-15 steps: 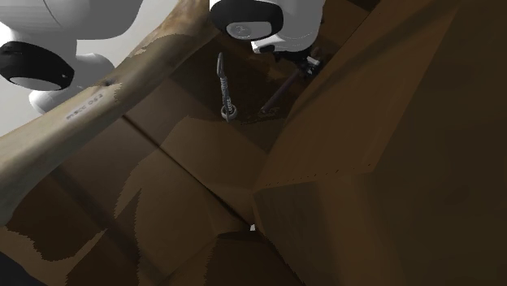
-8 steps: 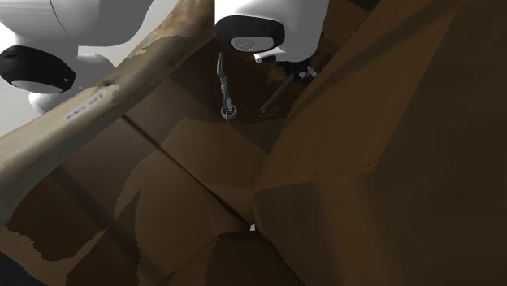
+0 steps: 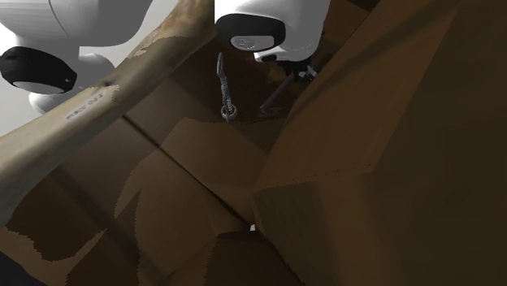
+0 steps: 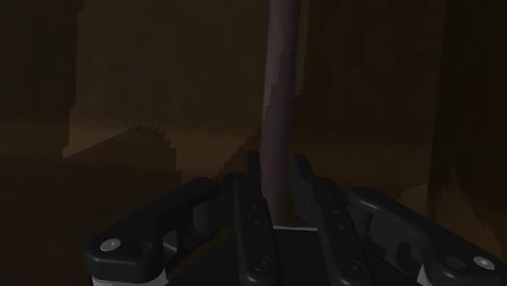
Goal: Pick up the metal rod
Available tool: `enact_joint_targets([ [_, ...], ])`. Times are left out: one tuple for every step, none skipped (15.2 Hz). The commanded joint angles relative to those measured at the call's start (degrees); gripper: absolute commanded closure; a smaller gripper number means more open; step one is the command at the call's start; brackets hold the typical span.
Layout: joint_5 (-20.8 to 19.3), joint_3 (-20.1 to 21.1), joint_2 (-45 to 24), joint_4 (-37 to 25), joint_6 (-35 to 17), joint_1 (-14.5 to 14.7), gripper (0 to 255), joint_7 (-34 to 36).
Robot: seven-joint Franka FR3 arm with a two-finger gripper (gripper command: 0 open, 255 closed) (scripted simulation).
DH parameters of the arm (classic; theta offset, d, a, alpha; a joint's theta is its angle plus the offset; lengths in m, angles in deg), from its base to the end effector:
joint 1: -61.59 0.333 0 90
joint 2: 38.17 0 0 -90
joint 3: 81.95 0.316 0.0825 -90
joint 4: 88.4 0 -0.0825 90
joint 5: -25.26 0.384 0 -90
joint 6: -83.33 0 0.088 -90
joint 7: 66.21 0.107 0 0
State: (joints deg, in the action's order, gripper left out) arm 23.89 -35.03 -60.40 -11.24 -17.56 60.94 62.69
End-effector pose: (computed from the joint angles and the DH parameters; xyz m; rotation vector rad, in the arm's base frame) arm 0.5201 0.4033 0.5752 -2.1697 2.0171 0.3679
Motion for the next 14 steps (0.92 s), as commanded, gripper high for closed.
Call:
enact_joint_targets([
  [-0.3,-0.1,-0.1,-1.9,1.3,0.3,255,0.3],
  [-0.4,-0.1,-0.4,-3.0,2.2,0.6,255,0.5],
  [-0.7,-0.1,-0.6,-4.1,3.1,0.9,255,0.8],
  [-0.9,-0.1,-0.9,-5.3,4.0,1.3,255,1.0],
  [-1.1,-0.2,-1.2,-6.5,4.9,1.7,255,1.2],
  [-1.4,-0.2,-1.5,-7.8,5.8,2.1,255,1.4],
  [-1.6,-0.3,-1.9,-9.1,6.8,2.5,255,1.6],
  [-1.9,-0.3,-2.3,-10.5,7.7,3.0,255,1.9],
  [-2.3,-0.4,-2.7,-11.9,8.7,3.5,255,2.1],
  [-2.6,-0.4,-3.2,-13.4,9.8,4.0,255,2.4],
  [-3.0,-0.5,-3.7,-15.0,10.8,4.6,255,2.6],
  [-3.4,-0.6,-4.2,-16.6,11.9,5.3,255,2.9],
  [-3.4,-0.6,-4.3,-16.9,12.1,5.4,255,2.9],
  [-3.4,-0.6,-4.3,-16.9,12.1,5.4,255,2.9],
])
